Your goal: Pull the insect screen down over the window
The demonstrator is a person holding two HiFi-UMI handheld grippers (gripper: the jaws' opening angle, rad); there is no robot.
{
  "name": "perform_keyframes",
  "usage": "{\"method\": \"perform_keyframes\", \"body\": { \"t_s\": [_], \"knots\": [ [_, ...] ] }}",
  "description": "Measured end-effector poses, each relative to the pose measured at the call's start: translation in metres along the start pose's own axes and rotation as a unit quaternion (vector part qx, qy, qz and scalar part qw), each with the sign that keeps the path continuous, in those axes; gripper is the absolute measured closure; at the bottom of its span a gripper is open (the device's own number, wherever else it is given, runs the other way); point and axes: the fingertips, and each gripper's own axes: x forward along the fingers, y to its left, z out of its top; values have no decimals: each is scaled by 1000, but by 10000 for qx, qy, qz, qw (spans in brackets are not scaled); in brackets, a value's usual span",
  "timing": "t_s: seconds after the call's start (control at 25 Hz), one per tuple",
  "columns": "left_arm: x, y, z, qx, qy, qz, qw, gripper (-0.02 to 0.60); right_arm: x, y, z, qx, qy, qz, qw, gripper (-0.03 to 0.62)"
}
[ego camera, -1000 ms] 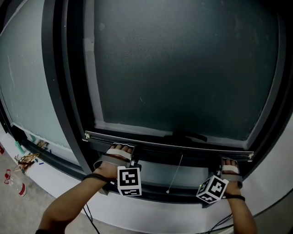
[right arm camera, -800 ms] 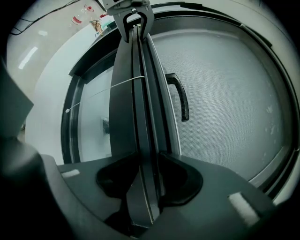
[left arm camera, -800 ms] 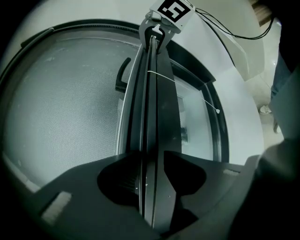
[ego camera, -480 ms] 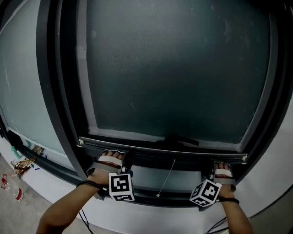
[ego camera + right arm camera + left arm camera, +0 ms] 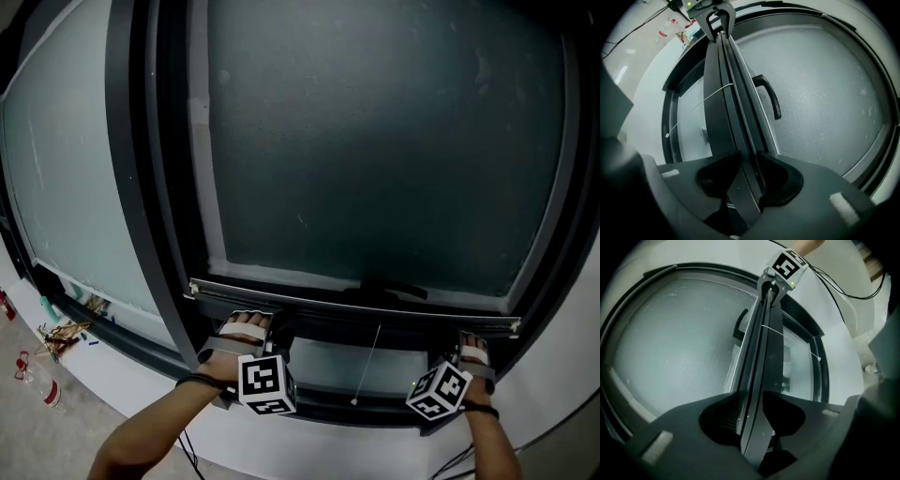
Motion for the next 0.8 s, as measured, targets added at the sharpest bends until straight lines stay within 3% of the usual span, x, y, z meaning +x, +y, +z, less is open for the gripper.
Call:
{"method": "perform_keyframes", "body": {
  "t_s": [0.12, 0.24, 0.52, 0.8],
  "knots": [
    [-16, 5, 7, -311, -159, 62, 9994, 433, -7, -1, 2, 202, -37, -12, 9998, 445],
    [-33, 4, 16, -610, -370, 63, 9974, 451, -22, 2, 9, 435, -202, -83, 9988, 519],
    [-68, -10, 34, -1192, -739, -65, 9901, 474, -68, 14, 32, 1328, -522, 79, 9897, 576],
    [-118, -30, 53, -1833, -1198, -212, 9755, 500, -133, 38, 65, 2140, -836, 285, 9728, 588]
  ]
}}
